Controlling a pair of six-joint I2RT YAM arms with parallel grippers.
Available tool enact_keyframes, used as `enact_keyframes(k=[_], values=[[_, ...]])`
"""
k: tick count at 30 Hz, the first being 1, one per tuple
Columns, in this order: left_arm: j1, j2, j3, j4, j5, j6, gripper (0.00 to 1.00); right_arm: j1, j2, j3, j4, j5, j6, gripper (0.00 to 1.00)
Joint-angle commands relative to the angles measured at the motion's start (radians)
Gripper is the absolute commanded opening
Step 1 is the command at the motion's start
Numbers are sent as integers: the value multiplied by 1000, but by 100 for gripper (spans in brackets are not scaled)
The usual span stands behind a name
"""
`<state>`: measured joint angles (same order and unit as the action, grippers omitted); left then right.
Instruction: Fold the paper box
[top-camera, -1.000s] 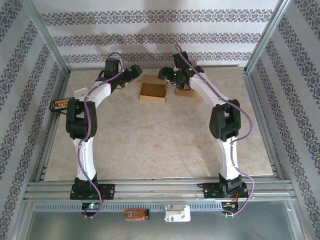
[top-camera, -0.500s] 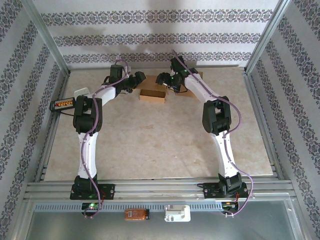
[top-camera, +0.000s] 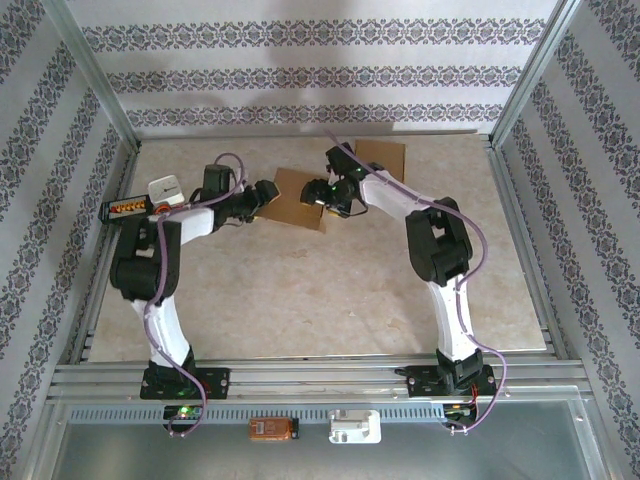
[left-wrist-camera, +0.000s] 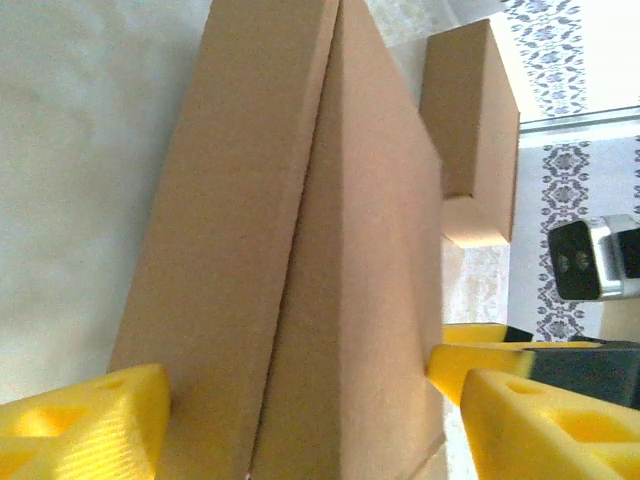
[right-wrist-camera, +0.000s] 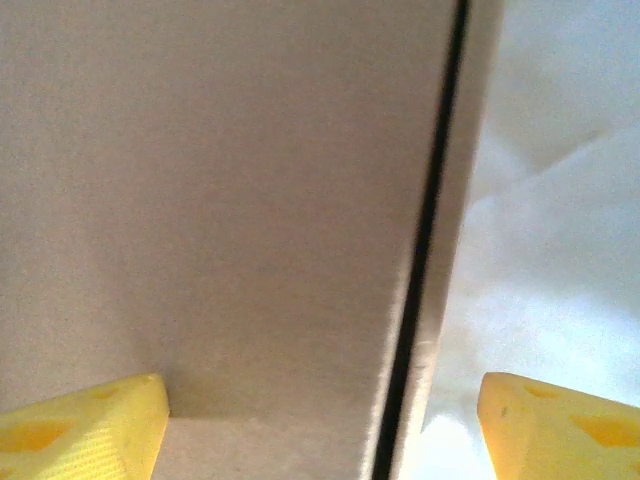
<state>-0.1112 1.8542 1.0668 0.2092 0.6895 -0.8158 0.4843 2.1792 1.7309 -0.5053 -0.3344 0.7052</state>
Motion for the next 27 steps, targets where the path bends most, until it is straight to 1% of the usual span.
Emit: enact_keyframes(k=[1, 5, 10, 14, 16, 18, 20, 22, 25, 27], values=[[-5, -157, -107, 39, -33, 18, 73, 60, -88, -88, 60, 26, 10, 81], [-23, -350, -249, -28, -113, 54, 73, 112, -137, -156, 82, 56, -8, 82], [-45, -593, -380, -201, -270, 117, 83, 144, -177, -205, 77, 110, -39, 82], [-45, -764, -436, -317, -409, 153, 91, 154, -218, -211, 61, 131, -64, 83], [-45, -832, -462, -327, -479, 172, 93, 161, -245, -215, 56, 167, -82, 83], [-45, -861, -465, -339, -517, 193, 93, 170, -274, -227, 62, 199, -102, 84], [-44, -827, -435, -358, -492, 204, 93, 172, -283, -229, 67, 217, -128, 84], [-44, -758, -399, -347, -417, 185, 92, 170, -273, -220, 67, 240, -168, 85], [-45, -636, -383, -246, -269, 104, 88, 169, -244, -207, 79, 275, -243, 84], [-46, -574, -398, -163, -212, 60, 84, 169, -212, -196, 84, 261, -280, 83]])
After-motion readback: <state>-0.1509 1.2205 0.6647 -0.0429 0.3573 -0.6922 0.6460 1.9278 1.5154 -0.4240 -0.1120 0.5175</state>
